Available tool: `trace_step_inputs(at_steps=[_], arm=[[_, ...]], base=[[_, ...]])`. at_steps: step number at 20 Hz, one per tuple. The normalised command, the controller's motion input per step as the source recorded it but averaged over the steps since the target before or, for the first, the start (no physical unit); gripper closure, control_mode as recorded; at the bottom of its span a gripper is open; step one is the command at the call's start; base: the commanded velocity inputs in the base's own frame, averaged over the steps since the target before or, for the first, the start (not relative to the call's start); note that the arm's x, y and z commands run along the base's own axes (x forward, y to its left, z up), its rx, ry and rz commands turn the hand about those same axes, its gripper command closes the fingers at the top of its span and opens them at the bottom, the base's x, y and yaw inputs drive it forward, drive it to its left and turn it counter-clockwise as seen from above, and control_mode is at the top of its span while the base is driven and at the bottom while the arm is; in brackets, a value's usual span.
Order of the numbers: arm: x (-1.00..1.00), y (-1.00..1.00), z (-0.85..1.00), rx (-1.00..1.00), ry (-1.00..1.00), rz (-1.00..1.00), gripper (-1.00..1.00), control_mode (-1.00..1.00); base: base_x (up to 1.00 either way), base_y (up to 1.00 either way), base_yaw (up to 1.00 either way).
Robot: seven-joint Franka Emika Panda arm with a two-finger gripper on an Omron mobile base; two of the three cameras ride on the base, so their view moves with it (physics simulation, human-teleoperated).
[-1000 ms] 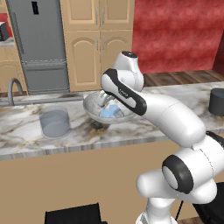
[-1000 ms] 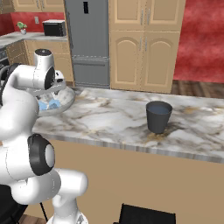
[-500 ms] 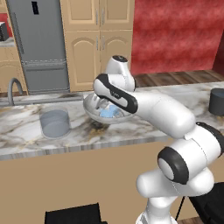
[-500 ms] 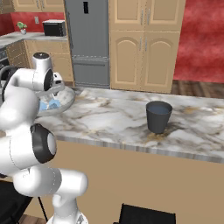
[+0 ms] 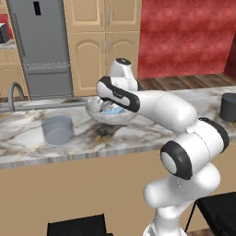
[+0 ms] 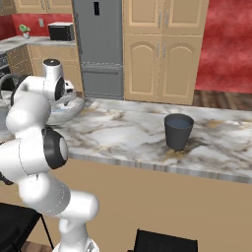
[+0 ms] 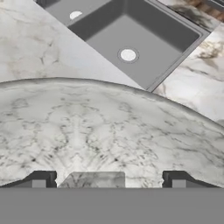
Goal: There are four ice cubes in the ice bowl. Place two ice cubes in each glass of water.
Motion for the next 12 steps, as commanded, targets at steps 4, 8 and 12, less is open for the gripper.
trace_step_inputs(at_steps=[4,8,12], arm=[[-0.03,0.07,-0.33,-0.06,0.02,0.00,-1.00,-1.00],[-0.22,0.17,-0.53,-0.10,0.11,0.00,1.00,-1.00],[-0.25,0.06,-0.61,-0.08,0.17,-0.04,1.00,-1.00]], base=[[0.00,0.00,0.00],[0.00,0.00,0.00],[0.00,0.00,0.00]])
